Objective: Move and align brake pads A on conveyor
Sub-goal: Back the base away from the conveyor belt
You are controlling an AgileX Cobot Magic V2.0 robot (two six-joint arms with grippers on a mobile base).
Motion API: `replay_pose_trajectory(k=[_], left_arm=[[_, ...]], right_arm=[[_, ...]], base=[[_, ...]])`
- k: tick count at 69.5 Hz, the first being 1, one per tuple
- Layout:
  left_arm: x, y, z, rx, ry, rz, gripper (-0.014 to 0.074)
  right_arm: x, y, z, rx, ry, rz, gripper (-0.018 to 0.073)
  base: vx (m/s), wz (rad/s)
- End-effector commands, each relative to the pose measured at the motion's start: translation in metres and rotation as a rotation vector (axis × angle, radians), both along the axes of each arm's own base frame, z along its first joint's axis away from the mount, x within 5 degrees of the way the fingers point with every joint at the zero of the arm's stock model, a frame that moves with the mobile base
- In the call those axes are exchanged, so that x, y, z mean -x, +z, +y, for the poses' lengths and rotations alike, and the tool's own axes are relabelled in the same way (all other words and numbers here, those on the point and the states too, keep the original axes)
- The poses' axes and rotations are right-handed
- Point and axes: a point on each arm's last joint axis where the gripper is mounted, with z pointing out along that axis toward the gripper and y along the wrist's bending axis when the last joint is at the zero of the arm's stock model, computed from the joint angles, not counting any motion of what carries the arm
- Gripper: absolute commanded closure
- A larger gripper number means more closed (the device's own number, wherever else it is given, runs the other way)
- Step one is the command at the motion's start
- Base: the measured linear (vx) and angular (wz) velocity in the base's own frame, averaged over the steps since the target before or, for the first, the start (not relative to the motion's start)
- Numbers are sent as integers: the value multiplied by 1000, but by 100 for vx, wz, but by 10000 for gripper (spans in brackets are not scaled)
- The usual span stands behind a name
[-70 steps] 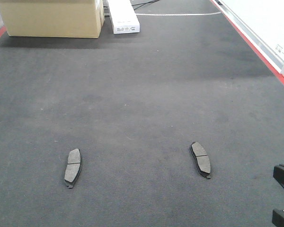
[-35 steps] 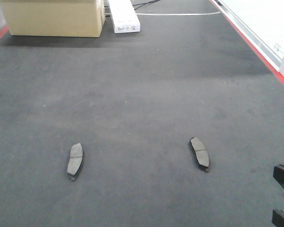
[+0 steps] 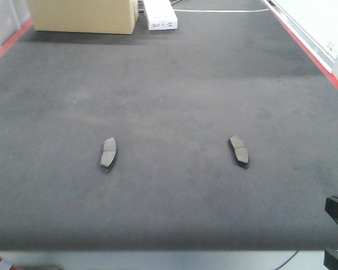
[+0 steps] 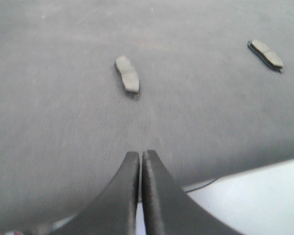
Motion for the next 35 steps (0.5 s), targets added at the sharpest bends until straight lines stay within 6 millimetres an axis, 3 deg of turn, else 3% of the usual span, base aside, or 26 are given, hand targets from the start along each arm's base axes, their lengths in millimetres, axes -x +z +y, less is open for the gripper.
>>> replay_pose_trajectory(k=[1, 35], left_arm=[[-4, 13, -1, 30, 1, -80, 603], [-4, 13, -1, 30, 1, -80, 603]], right_arm=[[-4, 15, -1, -14, -19, -87, 566], [-4, 15, -1, -14, -19, -87, 566]], base=[[-21, 9], [-19, 12]])
